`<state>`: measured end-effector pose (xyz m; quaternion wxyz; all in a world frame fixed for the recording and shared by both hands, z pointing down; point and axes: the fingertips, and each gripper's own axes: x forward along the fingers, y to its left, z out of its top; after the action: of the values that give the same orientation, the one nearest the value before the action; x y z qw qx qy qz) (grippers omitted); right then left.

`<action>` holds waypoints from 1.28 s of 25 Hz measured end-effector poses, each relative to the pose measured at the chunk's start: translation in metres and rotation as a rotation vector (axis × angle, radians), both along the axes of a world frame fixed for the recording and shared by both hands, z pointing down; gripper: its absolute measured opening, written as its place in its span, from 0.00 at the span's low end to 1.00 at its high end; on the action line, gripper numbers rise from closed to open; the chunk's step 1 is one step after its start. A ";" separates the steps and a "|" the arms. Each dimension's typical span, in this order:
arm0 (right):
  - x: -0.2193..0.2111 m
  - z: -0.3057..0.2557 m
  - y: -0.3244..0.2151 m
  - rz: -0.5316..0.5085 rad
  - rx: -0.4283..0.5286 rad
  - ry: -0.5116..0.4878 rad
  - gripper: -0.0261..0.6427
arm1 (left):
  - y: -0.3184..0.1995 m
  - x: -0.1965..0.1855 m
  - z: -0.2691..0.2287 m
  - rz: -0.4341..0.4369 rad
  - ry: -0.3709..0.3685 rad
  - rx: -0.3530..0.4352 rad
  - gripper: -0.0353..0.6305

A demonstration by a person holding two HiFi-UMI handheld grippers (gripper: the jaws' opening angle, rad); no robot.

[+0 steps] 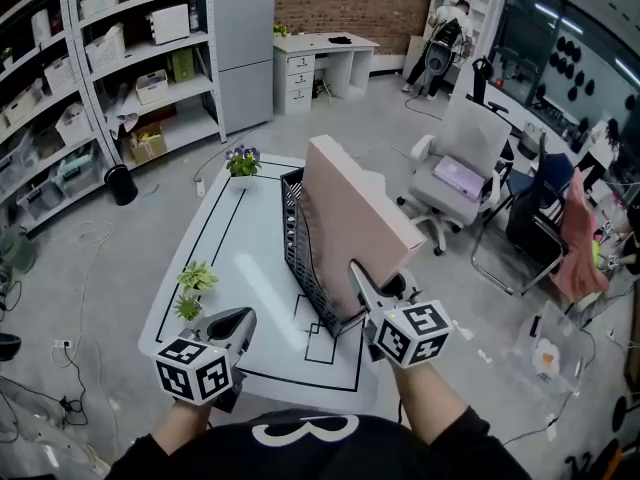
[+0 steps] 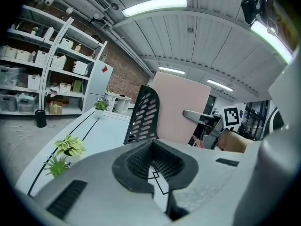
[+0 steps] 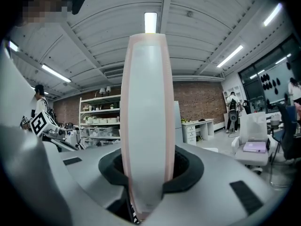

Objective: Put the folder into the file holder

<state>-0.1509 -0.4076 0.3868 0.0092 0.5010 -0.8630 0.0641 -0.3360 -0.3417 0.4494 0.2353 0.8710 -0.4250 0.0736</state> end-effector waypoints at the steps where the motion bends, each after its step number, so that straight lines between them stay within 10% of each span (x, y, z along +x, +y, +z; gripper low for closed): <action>1: -0.001 0.002 -0.001 -0.003 0.005 0.000 0.24 | -0.001 0.000 0.002 0.002 -0.001 -0.004 0.06; 32: -0.012 0.059 0.010 -0.053 -0.097 0.123 0.30 | 0.032 0.004 0.008 -0.012 -0.011 -0.030 0.06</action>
<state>-0.1630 -0.3978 0.4456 0.0885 0.4801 -0.8695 0.0747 -0.3323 -0.3099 0.4571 0.2465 0.8643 -0.4305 0.0835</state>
